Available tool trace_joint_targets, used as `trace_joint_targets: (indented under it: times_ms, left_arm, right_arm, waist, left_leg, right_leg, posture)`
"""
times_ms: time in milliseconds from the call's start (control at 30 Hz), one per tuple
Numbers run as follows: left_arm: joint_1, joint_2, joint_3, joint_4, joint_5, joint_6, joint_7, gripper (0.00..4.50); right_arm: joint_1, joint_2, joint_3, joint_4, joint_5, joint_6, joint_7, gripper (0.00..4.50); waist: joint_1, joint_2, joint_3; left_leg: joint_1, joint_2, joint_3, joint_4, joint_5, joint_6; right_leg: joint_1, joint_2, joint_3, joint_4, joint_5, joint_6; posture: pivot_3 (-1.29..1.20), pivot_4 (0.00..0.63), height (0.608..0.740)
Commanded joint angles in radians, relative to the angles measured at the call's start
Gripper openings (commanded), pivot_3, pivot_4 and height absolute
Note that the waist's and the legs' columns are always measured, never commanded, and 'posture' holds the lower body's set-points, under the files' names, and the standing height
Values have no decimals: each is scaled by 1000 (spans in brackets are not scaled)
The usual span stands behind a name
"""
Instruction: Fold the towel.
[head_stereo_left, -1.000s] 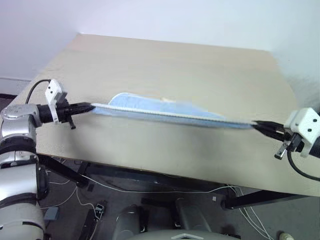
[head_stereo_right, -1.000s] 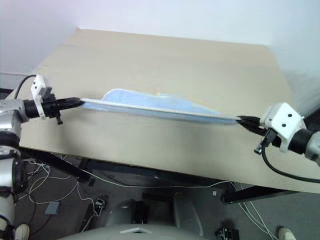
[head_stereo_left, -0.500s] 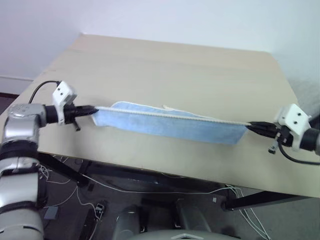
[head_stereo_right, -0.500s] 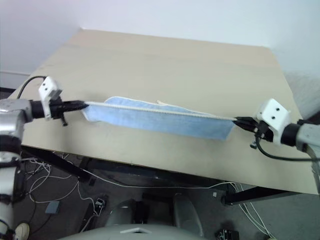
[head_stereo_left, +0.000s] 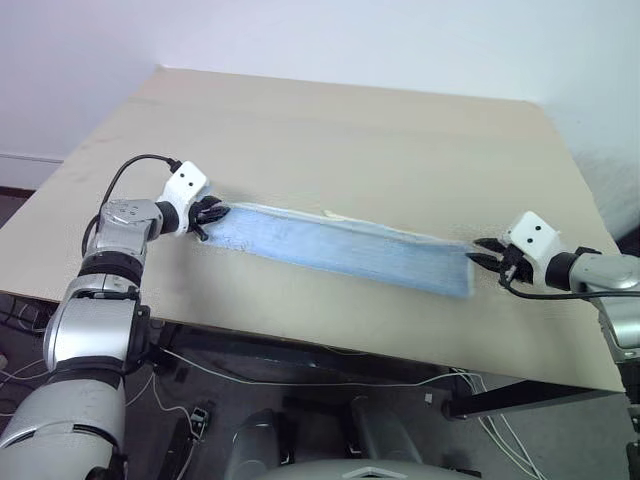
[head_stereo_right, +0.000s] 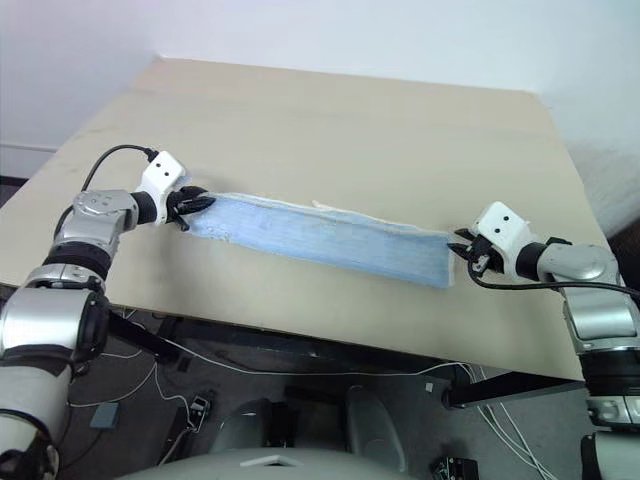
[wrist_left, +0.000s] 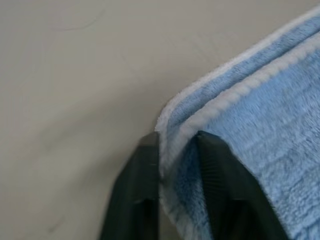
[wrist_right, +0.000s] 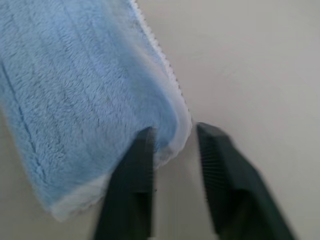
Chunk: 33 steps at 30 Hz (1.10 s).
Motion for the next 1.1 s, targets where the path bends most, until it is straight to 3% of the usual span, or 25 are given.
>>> trace_joint_targets:
  times_ms: [33, 167, 200, 267, 400, 533, 667, 900, 1100]
  left_arm:
    - [-42, 2, 20, 6, 4, -21, 60, 2793]
    - [-49, -4, 52, 14, -18, -6, 119, 4191]
    - [-54, -4, 70, 15, -33, 3, 137, 4204]
    - [-61, -1, 101, 16, -53, 18, 171, 4204]
    - [-45, 22, 136, -11, -76, -16, 167, 4204]
    - [27, 10, 116, -87, -93, -73, 9, 4204]
    - [97, -22, 117, -185, -147, -63, -176, 4204]
    - [209, -64, 75, -388, -213, 38, -401, 4204]
    - [297, -85, 27, -565, -241, 128, -478, 4204]
  right_arm:
    - [8, -9, -65, -23, 12, 0, -35, 2750]
    - [56, -15, -118, -83, 23, 21, -66, 4151]
    - [79, -13, -145, -118, 29, 34, -81, 4485]
    - [121, -3, -195, -189, 53, 74, -106, 4485]
    - [264, 121, -357, -488, 227, 377, -230, 4485]
    - [312, 366, -513, -705, 528, 765, -464, 4485]
    - [318, 543, -627, -785, 783, 962, -660, 4485]
    - [404, 689, -636, -754, 1184, 993, -994, 4485]
    - [363, 738, -540, -630, 1344, 849, -1236, 4485]
  waist:
    - [0, 0, 0]
    - [1, 0, 0]
    - [1, 0, 0]
    - [0, 0, 0]
    - [1, -1, 0]
    - [1, 0, -2]
    - [1, 1, -2]
    - [-2, 1, -2]
    - [-6, 1, -2]
  left_leg:
    - [0, 0, 0, 0, 0, 0]
    - [0, 0, 0, 0, 0, 0]
    - [0, 0, 0, 0, 0, 0]
    - [0, 0, 0, 0, 0, 0]
    - [0, 1, -1, -1, 0, 0]
    - [1, 1, -1, -1, 0, -1]
    - [1, 0, -1, -2, 0, -1]
    - [0, 0, -1, -2, 0, -1]
    - [1, 0, -2, -2, 0, 0]
  right_leg:
    - [0, 0, 0, 0, 0, 0]
    - [0, 0, 0, 0, 0, 0]
    - [0, 0, 0, 0, 0, 0]
    - [0, 0, 0, 0, 0, 0]
    - [0, 0, 0, 0, 0, 0]
    - [2, 0, 0, 0, 0, 0]
    - [1, -2, -1, 0, -1, -3]
    - [1, -3, -2, -1, -2, -4]
    - [2, -3, -1, -1, -2, -4]
  posture:
    - [0, 150, 722]
    - [0, 150, 722]
    - [0, 150, 722]
    - [0, 150, 722]
    - [0, 150, 722]
    - [0, 150, 722]
    - [0, 150, 722]
    - [0, 150, 722]
    - [0, 150, 722]
